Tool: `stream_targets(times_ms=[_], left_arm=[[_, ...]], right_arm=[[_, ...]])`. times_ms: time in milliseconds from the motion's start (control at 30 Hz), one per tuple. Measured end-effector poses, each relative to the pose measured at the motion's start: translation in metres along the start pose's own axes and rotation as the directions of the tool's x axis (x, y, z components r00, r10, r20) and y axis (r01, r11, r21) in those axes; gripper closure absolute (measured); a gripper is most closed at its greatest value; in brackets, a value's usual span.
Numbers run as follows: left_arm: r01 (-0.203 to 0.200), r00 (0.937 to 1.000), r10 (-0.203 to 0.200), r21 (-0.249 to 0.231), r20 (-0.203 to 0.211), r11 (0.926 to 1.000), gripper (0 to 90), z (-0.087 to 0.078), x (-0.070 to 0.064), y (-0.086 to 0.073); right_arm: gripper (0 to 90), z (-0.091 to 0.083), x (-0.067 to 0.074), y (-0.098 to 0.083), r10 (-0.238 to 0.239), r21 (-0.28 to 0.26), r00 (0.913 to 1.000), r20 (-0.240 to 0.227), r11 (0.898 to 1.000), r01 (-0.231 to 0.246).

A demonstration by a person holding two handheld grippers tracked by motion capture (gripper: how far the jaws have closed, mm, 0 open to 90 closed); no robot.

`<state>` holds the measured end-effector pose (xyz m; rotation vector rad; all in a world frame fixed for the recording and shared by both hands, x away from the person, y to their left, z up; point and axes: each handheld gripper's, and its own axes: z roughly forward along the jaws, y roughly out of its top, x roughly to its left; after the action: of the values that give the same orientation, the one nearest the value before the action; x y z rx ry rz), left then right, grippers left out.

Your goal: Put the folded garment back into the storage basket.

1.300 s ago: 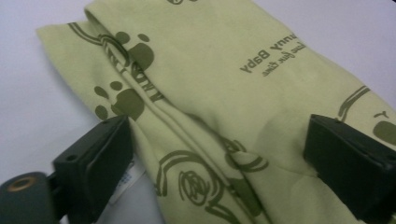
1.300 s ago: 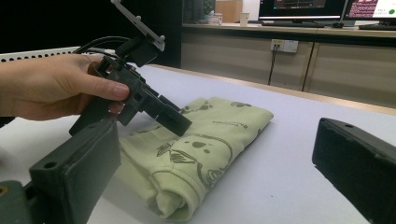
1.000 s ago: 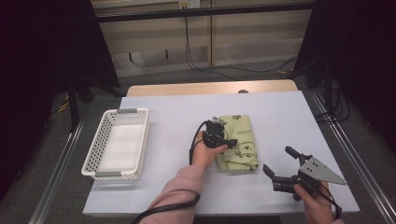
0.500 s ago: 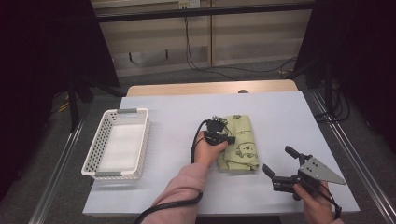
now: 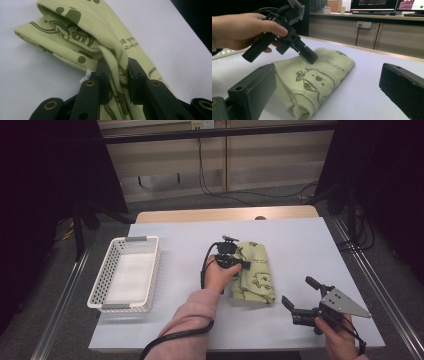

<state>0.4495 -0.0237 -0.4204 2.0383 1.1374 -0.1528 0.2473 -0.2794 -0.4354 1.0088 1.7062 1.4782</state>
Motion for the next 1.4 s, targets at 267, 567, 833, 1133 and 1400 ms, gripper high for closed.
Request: stream_targets(times_ms=[267,567,833,1133,1400], left_arm=[[0.021,0.9998,-0.021,0.034,0.002,0.9992,74.8,-0.022,0.002,0.012],[0.020,0.9998,-0.019,0.079,-0.010,0.9967,74.8,-0.044,0.003,0.022],[0.010,0.9999,-0.011,0.101,0.004,0.9948,74.9,-0.062,0.007,0.028],[0.010,0.9997,-0.007,0.111,-0.021,0.9938,75.0,-0.082,0.009,0.034],[0.010,0.9996,-0.007,0.108,-0.029,0.9941,75.0,-0.097,0.012,0.038]], right_arm=[[0.6,0.000,0.000,0.000,0.000,0.001,1.0000,-0.001,1.000,0.000],[0.6,0.000,0.001,0.000,0.000,0.000,1.0000,-0.001,1.000,0.000],[0.6,0.000,0.000,0.000,0.002,0.000,1.0000,-0.001,1.000,-0.002],[0.6,0.000,0.000,0.000,0.003,0.000,1.0000,-0.001,1.000,-0.003],[0.6,0.000,0.000,0.000,0.004,0.000,1.0000,-0.002,1.000,-0.004]])
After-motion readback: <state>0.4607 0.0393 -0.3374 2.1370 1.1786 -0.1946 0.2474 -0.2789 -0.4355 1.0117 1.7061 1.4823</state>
